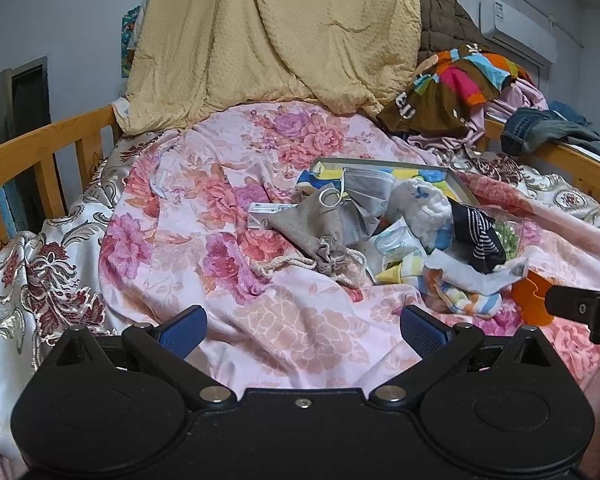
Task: Organize soft objects
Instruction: 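Move the left tool toward the grey mask while the right tool approaches the striped sock, then grasp the grey face mask with the left tool while the right tool grasps the striped sock, then carry the mask with the left tool into the tray while the right tool drops the sock there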
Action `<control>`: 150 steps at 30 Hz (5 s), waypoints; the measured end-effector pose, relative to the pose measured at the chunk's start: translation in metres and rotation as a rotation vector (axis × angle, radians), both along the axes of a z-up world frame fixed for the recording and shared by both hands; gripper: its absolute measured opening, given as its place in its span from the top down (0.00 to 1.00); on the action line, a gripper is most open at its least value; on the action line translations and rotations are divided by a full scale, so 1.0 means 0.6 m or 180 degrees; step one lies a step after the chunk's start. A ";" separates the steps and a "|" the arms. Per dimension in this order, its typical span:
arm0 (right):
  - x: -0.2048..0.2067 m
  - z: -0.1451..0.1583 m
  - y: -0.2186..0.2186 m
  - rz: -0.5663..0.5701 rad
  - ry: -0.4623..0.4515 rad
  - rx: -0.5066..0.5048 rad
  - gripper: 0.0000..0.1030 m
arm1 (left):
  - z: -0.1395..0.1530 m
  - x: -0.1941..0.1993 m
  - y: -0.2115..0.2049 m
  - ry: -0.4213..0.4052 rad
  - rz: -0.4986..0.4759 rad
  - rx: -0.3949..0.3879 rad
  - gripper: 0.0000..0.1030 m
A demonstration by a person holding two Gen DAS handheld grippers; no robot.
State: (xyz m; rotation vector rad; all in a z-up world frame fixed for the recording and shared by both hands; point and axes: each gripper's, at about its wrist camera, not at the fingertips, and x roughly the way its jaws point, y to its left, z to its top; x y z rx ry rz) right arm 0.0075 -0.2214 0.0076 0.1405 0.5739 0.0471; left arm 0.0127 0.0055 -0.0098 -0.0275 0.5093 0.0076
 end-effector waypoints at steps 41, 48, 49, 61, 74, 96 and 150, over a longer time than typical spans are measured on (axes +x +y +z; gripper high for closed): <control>0.263 -0.022 -0.036 0.0528 -0.0160 0.0021 0.00 | -0.011 0.323 -0.061 0.0053 -0.0943 -0.0006 0.01; 0.324 -0.038 -0.071 0.0473 -0.0100 -0.0007 0.00 | -0.021 0.363 -0.071 0.0091 -0.1059 0.0184 0.02; 0.330 -0.041 -0.078 0.0472 -0.0074 0.0045 0.00 | -0.023 0.368 -0.071 0.0102 -0.1063 0.0202 0.02; 0.334 -0.059 -0.062 0.0633 -0.0012 -0.0025 0.09 | -0.042 0.403 -0.081 0.0145 -0.1195 0.0347 0.11; 0.335 -0.064 -0.068 0.0616 0.0018 0.0068 0.43 | -0.050 0.409 -0.080 0.0300 -0.1250 0.0288 0.67; 0.305 -0.033 -0.093 0.1135 -0.0154 0.0969 0.89 | -0.016 0.358 -0.067 0.0401 -0.1214 -0.0453 0.96; 0.569 0.019 -0.126 0.0317 -0.1012 0.1391 0.96 | 0.064 0.582 -0.118 0.0088 -0.1292 -0.0579 0.95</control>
